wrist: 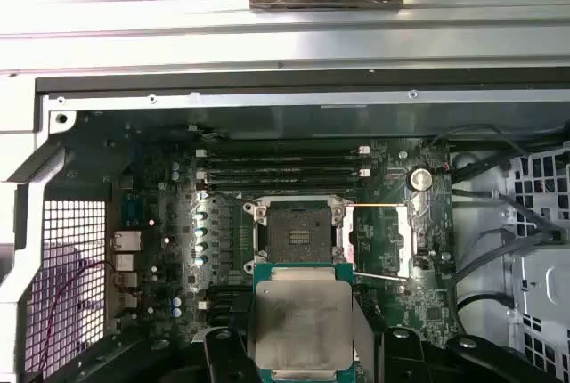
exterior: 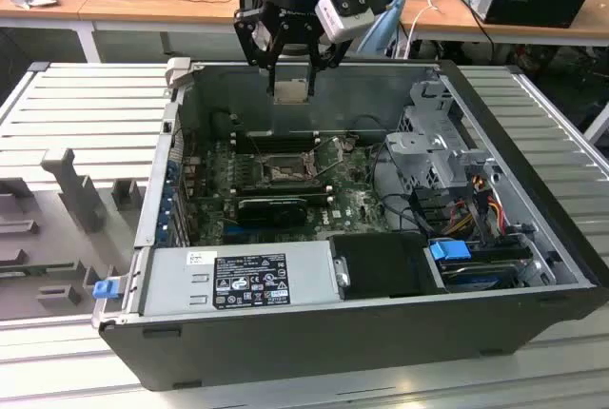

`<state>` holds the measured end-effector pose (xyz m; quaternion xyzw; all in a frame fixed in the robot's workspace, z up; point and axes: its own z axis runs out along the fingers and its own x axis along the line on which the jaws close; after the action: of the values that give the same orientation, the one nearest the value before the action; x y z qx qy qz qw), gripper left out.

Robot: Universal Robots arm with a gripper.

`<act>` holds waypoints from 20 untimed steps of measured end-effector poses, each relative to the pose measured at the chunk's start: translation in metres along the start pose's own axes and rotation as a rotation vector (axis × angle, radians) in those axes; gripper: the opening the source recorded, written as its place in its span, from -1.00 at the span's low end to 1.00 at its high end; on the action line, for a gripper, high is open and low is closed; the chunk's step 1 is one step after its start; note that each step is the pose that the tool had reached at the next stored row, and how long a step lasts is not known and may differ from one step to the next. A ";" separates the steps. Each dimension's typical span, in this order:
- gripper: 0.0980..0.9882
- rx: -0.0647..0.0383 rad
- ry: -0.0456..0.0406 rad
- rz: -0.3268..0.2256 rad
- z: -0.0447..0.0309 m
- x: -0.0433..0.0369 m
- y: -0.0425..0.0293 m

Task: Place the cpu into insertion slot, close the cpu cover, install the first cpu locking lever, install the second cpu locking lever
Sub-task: 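Place the cpu into insertion slot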

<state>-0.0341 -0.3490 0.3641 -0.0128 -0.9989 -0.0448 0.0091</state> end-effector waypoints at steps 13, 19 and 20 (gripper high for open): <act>-0.04 -0.001 -0.0068 0.076 0.0000 0.0000 0.0000; -0.04 -0.003 -0.0135 0.151 0.0000 0.0000 0.0000; -0.04 -0.003 -0.0144 0.161 0.0000 0.0000 0.0000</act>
<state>-0.0341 -0.3490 0.3641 -0.0934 -0.9946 -0.0454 0.0054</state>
